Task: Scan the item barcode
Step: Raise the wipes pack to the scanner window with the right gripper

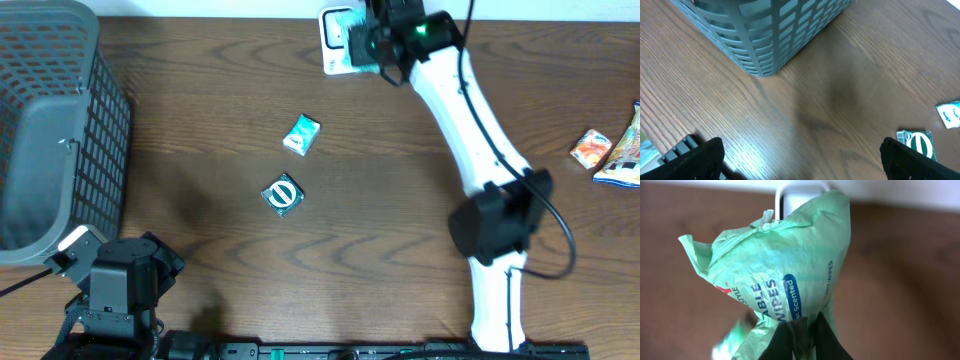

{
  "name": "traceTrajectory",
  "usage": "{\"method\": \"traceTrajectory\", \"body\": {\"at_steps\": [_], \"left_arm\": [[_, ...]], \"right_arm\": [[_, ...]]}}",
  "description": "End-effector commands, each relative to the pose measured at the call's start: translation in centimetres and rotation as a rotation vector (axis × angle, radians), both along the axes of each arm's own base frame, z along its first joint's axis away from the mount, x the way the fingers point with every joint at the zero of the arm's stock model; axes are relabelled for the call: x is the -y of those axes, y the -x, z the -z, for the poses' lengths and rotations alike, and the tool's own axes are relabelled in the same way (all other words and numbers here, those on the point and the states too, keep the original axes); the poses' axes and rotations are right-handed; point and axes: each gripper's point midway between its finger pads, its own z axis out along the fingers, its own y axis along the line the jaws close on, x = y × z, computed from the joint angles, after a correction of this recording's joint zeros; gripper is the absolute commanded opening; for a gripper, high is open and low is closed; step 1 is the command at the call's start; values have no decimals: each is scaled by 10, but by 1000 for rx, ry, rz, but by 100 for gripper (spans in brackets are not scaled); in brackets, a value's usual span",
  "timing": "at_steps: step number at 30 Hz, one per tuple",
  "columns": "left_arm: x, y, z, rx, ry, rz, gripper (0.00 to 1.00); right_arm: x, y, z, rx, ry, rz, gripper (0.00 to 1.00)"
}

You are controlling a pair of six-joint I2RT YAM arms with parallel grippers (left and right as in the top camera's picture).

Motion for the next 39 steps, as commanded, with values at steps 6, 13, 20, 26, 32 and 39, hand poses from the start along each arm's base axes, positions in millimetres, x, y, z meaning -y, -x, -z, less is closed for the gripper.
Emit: {"method": "traceTrajectory", "body": {"at_steps": [6,13,20,26,32,39], "left_arm": [[-3,1,-1,5,-5,-22,98],[-3,1,-1,5,-5,-22,98],[-3,1,-1,5,-5,-22,98],[-3,1,-1,5,-5,-22,98],[-3,1,-1,5,-5,-22,98],[-3,1,-1,5,-5,-22,98]], "right_arm": [[-24,-84,14,266,-25,34,1],[-15,-96,34,288,39,91,1],[-10,-91,40,251,59,89,1],[35,-86,33,197,103,155,1],[171,-63,23,76,295,451,1],[308,1,48,-209,504,658,1]]}}
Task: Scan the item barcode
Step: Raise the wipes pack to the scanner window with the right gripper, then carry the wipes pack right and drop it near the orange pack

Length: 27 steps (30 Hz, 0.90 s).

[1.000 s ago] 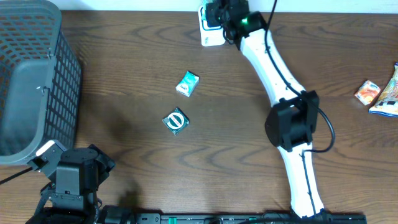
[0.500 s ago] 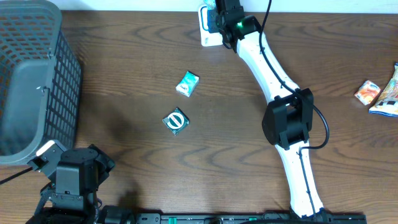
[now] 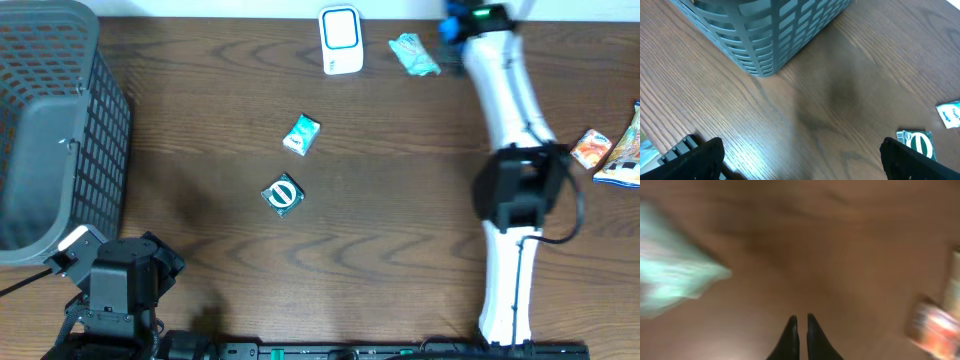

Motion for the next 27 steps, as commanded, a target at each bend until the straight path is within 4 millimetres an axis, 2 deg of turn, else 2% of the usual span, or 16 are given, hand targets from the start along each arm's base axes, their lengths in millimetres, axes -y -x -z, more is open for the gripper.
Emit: {"method": "traceTrajectory", "body": {"at_steps": [1,3,5,7,10,13,15,16,18,21,27], "left_arm": [[-3,1,-1,5,-6,-22,98],[-3,1,-1,5,-6,-22,98],[-3,1,-1,6,-6,-22,98],[-3,1,-1,6,-6,-22,98],[-3,1,-1,6,-6,-22,98],[-3,1,-1,6,-6,-22,98],[-3,1,-1,5,-6,-22,98],[-3,1,-1,6,-6,-22,98],[-3,1,-1,6,-6,-22,98],[-3,1,-1,6,-6,-22,98],[-3,1,-1,6,-6,-22,98]], "right_arm": [[73,29,-26,-35,105,153,2],[97,44,-20,-82,88,205,2],[103,50,-12,-102,8,217,1],[91,48,-2,-112,-153,165,1],[46,34,2,-84,-444,-11,1],[10,15,-9,-8,-611,-141,24],[-12,-2,-19,59,-647,-220,50],[-27,-13,-24,98,-626,-268,59],[-47,-23,-26,128,-593,-354,71],[-79,-41,-20,163,-488,-474,92],[-87,-65,-3,221,-269,-443,99]]}}
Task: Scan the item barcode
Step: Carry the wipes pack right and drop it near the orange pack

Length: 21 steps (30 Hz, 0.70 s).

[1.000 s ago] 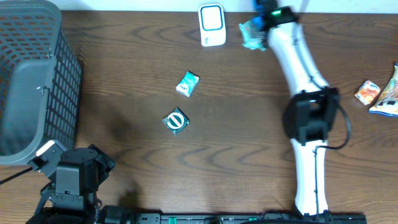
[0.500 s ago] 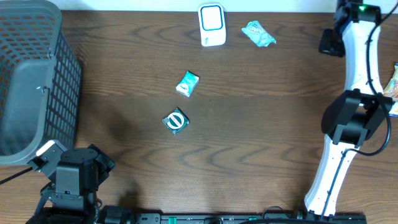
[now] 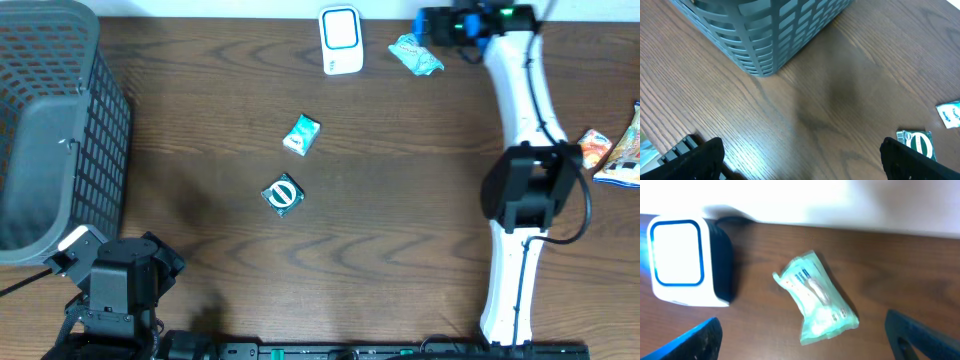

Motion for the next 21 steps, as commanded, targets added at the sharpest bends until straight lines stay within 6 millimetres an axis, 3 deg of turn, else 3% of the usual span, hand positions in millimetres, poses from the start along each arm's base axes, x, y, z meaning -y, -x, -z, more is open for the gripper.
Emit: {"method": "traceTrajectory", "body": {"at_steps": [1,7,10,21], "left_arm": [[-3,1,-1,6,-6,-23,98],[-3,1,-1,6,-6,-22,98],[-3,1,-1,6,-6,-23,98],[-3,1,-1,6,-6,-23,98]], "right_arm": [[13,-8,20,22,135,55,99],[-3,-14,49,57,80,5,95],[-3,-14,67,56,81,6,87],[-1,-6,135,-31,114,-24,80]]}}
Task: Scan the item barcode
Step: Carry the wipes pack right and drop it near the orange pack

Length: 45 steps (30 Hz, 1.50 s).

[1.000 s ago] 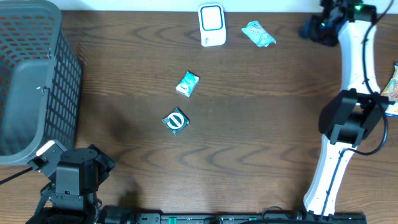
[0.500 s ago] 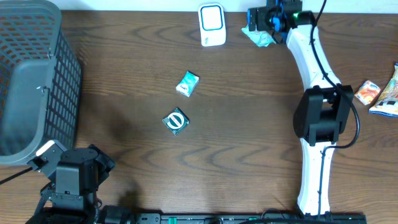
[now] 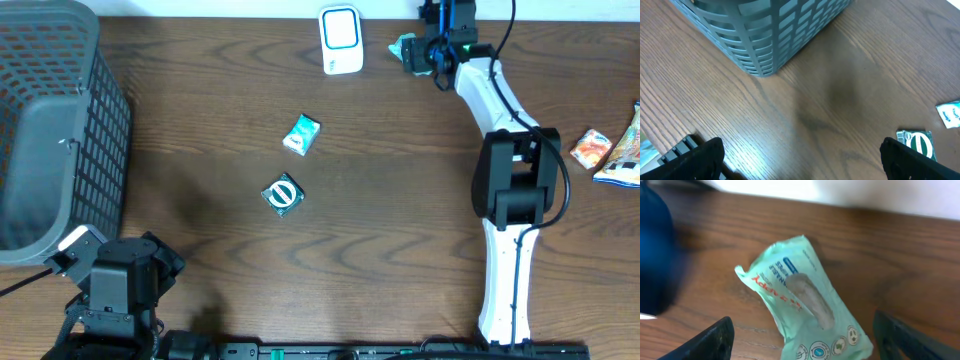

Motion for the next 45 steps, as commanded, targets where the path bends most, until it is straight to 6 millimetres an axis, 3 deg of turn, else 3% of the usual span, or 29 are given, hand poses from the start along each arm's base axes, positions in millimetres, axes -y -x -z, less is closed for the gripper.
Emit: {"method": "traceTrajectory", "body": {"at_steps": [1,7,10,12,15,18,23,25,31,35,40,45], "left_arm": [[-3,1,-1,5,-6,-22,98],[-3,1,-1,5,-6,-22,98],[-3,1,-1,5,-6,-22,98],[-3,1,-1,5,-7,-22,98],[-3,1,-1,5,-6,-22,98],[-3,1,-1,5,-6,-22,98],[-3,1,-1,5,-6,-22,98],[-3,1,-1,5,-7,-22,98],[-3,1,-1,5,-6,-22,98],[-3,1,-1,5,-6,-22,98],[-3,1,-1,5,-6,-22,98],[-3,1,-1,5,-7,-22,98]], "right_arm": [[1,8,44,-75,18,-11,78],[5,13,57,-108,34,0,71],[7,16,59,-122,46,8,47],[11,20,61,-144,63,19,22],[12,29,59,-180,66,18,1],[13,39,50,-214,70,18,1],[21,64,9,-273,64,65,1],[43,74,-18,-279,68,198,1],[111,102,-71,-271,127,437,2],[187,143,-96,-314,230,661,2],[256,187,-90,-422,318,835,2],[295,213,-76,-460,271,982,1]]}}
